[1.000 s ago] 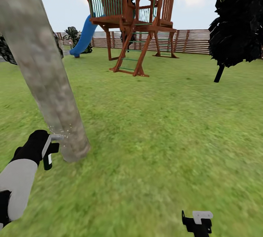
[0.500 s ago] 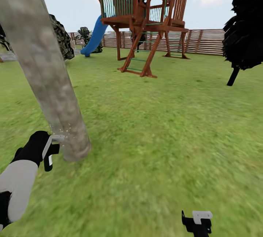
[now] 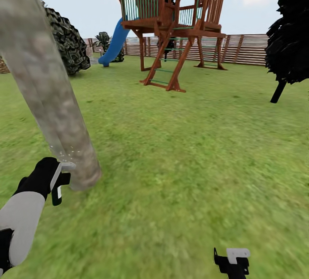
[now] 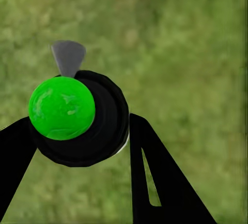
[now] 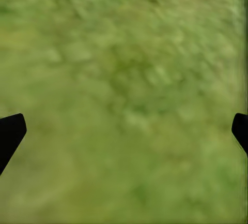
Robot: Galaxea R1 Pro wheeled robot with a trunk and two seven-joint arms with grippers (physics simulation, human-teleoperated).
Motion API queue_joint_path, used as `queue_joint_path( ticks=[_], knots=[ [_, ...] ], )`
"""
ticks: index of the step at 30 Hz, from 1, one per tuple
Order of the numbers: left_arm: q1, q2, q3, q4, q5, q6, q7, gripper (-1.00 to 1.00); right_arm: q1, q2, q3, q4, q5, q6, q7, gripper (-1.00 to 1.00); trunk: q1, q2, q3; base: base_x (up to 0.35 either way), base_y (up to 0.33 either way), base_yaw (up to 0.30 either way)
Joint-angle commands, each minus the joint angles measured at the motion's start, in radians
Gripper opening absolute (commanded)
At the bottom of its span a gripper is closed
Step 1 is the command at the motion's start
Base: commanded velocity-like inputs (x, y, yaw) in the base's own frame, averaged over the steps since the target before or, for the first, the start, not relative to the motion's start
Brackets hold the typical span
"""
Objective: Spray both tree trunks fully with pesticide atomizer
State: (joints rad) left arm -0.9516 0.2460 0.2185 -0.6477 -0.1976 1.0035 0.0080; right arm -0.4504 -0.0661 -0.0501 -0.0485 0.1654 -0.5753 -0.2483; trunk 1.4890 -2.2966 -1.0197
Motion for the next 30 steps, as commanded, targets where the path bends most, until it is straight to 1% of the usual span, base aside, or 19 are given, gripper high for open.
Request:
queue_joint_path(
  ticks=[1,6,7,10,11,12,15,16,17,18,21,22,24,26,27,30],
  knots=[
    [-0.001,-0.001,0.002,-0.001,-0.002,0.004,0.002,-1.0,-0.001,0.0,-0.005,0.001,0.01,-0.001,-0.005,1.0,0.0,0.0,-0.001,0.016,-0.277,0.0],
    [0.0,-0.001,0.003,-0.001,-0.002,0.004,0.003,-1.0,-0.001,0.0,-0.005,0.001,0.01,-0.001,-0.005,1.0,0.0,0.0,-0.001,0.115,-0.27,0.0],
    [0.014,0.002,0.004,0.002,-0.003,0.004,0.0,-1.0,-0.001,0.0,-0.005,0.0,0.01,-0.001,-0.005,1.0,0.0,0.0,-0.001,0.161,-0.255,0.016],
    [0.093,0.019,0.006,0.01,-0.007,-0.001,-0.003,-1.0,-0.001,0.001,-0.005,0.001,0.01,-0.001,-0.005,1.0,0.0,0.0,-0.001,0.169,-0.247,0.192],
    [0.116,0.019,0.005,0.011,-0.004,-0.013,-0.002,-1.0,-0.001,0.002,-0.005,0.001,0.01,-0.001,-0.005,1.0,0.0,0.0,-0.001,0.172,-0.245,0.267],
    [0.124,0.008,0.004,0.012,-0.002,-0.021,-0.002,-1.0,-0.001,0.002,-0.005,0.001,0.01,-0.001,-0.005,1.0,0.0,0.0,-0.001,0.175,-0.243,0.273],
    [0.128,-0.043,0.006,0.014,-0.002,-0.028,-0.002,-1.0,-0.001,0.002,-0.005,0.001,0.01,-0.001,-0.005,1.0,0.0,0.0,-0.001,0.211,-0.215,0.27],
    [0.128,-0.052,0.007,0.014,-0.004,-0.03,-0.002,-1.0,-0.001,0.002,-0.005,0.001,0.01,-0.001,-0.005,1.0,0.0,0.0,-0.001,0.25,-0.179,0.122],
    [0.129,-0.049,0.008,0.015,-0.005,-0.032,-0.002,-1.0,-0.001,0.002,-0.005,0.001,0.01,-0.001,-0.005,1.0,0.0,0.0,-0.001,0.273,-0.149,0.05],
    [0.131,-0.04,0.022,0.015,-0.006,-0.043,-0.002,-1.0,-0.001,0.002,-0.005,0.001,0.01,-0.001,-0.005,1.0,0.0,0.0,-0.001,0.285,-0.124,0.026],
    [0.15,0.005,0.114,0.014,-0.008,-0.094,0.0,-1.0,-0.001,0.002,-0.005,0.001,0.01,-0.001,-0.005,1.0,0.0,0.0,-0.001,0.296,-0.064,0.007],
    [0.152,0.007,0.12,0.015,-0.009,-0.113,0.003,-1.0,-0.001,0.002,-0.005,0.001,0.01,-0.001,-0.005,1.0,0.0,0.0,-0.001,0.3,-0.037,0.006],
    [0.153,0.002,0.122,0.035,-0.009,-0.157,0.009,-1.0,-0.001,0.003,-0.005,0.001,0.01,-0.001,-0.005,1.0,0.0,0.0,-0.001,0.298,-0.063,0.144],
    [0.156,-0.001,0.122,0.143,-0.005,-0.226,0.011,-1.0,-0.001,0.003,-0.005,0.001,0.01,-0.001,-0.005,1.0,0.0,0.0,-0.001,0.104,-0.02,0.247],
    [0.157,-0.003,0.122,0.174,-0.005,-0.244,0.009,-1.0,-0.001,0.004,-0.005,0.001,0.01,-0.001,-0.005,1.0,0.0,0.0,-0.001,0.025,-0.005,0.27],
    [0.157,-0.01,0.124,0.196,-0.004,-0.259,-0.001,-1.0,-0.001,0.005,-0.005,0.001,0.011,-0.001,-0.005,1.0,0.0,0.0,-0.001,0.007,-0.001,0.275]
  ],
)
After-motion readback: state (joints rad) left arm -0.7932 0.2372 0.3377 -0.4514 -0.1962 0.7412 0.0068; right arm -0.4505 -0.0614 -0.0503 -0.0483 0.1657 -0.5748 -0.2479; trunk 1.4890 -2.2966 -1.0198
